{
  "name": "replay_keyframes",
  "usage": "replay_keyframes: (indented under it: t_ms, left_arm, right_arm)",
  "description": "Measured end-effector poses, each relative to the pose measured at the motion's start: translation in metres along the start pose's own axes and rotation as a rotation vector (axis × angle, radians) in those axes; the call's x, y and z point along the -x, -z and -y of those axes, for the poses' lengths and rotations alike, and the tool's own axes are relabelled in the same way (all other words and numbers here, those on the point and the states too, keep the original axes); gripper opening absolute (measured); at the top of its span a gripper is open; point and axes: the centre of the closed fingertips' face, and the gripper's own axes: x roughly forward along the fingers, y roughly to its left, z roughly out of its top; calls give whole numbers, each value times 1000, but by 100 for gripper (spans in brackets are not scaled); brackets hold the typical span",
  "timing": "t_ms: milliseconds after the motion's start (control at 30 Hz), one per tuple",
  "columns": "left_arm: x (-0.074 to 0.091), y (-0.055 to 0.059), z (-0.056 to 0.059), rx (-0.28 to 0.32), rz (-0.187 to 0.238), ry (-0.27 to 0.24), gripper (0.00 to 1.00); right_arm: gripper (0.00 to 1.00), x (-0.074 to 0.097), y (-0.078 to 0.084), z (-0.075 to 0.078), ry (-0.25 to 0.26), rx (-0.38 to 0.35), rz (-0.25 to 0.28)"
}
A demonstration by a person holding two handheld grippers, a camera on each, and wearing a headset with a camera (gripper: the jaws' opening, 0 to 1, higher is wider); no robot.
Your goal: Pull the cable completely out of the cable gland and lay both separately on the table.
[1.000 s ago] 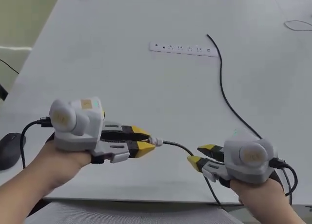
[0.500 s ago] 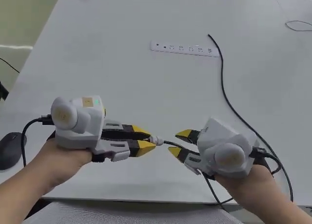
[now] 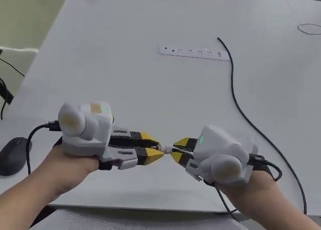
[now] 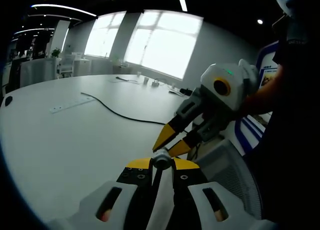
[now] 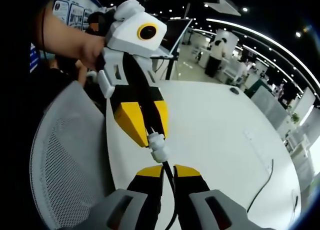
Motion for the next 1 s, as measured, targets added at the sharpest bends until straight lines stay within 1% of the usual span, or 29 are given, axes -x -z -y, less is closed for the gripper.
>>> replay_keyframes:
  t_ms: [200,333,433,533,700,733,800,833,867,900,967,1000]
  left_arm:
    - [0,1,0,-1,-1,2,15]
    - [0,0,1,-5,0,2,15]
    - [-1,0,2,-7,0,3,15]
    - [-1,-1,2,-10,2,1,15]
    - [2,-3,2,-11,9,-9,15]
    - [2,-3,1,-11,12,-11,15]
    - [2,-3,1,-9,12,-12,15]
    - [2,-3,1,-9,12,-13,15]
    - [2,-3,1,-10,11,-14,15]
    - [2,-3,1,-10,11,-13,15]
    - [2,-3,2,-9,13,-13,15]
    - [2,-4,1,-8,14,-13,15]
  right_arm:
    - [1,1,0,-2,5,17,2]
    - [0,1,1,-1,15,3,-1]
    - [0,2,2,-1,11,-36,-1]
    - [0,2,2,0,17,-40,-1]
    - [0,3,9,5,39,-100,-12]
    - [0,3,13,6,44,-121,-22]
    - [0,3,16,8,52,-142,-16]
    - [0,4,18,8,53,-163,-12]
    - [0,4,22,9,54,-192,-18]
    - [0,4,23,10,55,-201,-20]
    - [0,5,31,12,61,-245,-28]
    - [0,5,35,14,63,-279,-28]
